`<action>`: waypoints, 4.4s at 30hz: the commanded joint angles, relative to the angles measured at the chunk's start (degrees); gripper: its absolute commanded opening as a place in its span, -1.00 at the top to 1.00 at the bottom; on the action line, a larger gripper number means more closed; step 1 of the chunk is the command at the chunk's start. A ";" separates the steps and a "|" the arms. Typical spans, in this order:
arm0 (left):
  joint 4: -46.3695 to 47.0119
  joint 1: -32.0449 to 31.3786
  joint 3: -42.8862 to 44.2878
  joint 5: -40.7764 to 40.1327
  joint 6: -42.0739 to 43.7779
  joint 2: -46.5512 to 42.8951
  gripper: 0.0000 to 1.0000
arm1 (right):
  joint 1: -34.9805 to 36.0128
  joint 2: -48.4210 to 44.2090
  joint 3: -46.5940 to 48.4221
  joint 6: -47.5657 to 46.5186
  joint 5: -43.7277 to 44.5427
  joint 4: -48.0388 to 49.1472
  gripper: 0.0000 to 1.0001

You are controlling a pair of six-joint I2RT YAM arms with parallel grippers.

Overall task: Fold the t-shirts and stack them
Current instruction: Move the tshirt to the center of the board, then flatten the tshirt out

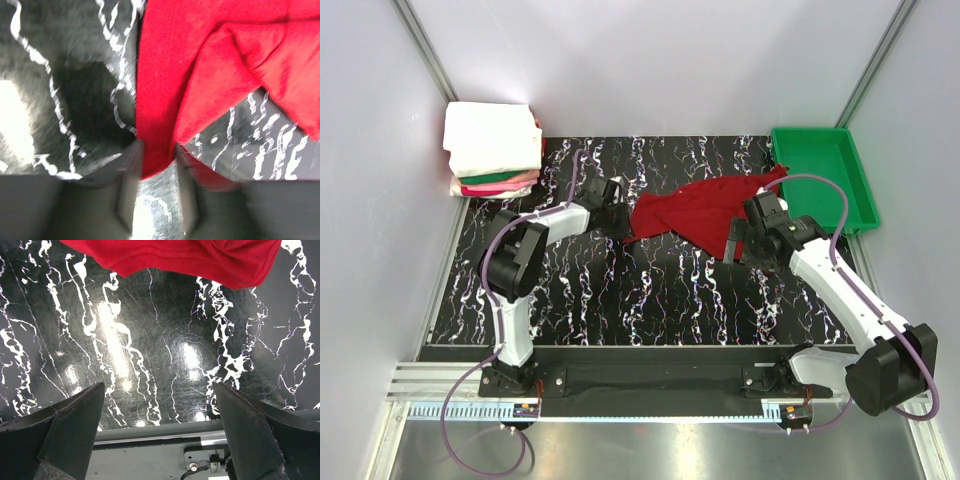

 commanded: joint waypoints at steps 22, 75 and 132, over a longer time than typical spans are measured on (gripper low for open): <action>-0.78 -0.58 -18.27 -3.42 0.02 -23.29 1.00 | -0.53 34.32 5.34 3.74 -9.43 21.05 -0.62; -29.87 -11.43 -10.98 -5.56 -2.45 -57.22 -0.97 | 27.35 -1.65 2.98 28.07 -2.50 -4.97 -0.99; -10.89 1.70 17.31 3.09 -3.58 5.18 -0.58 | 25.05 -15.33 5.96 29.85 22.31 -27.29 1.00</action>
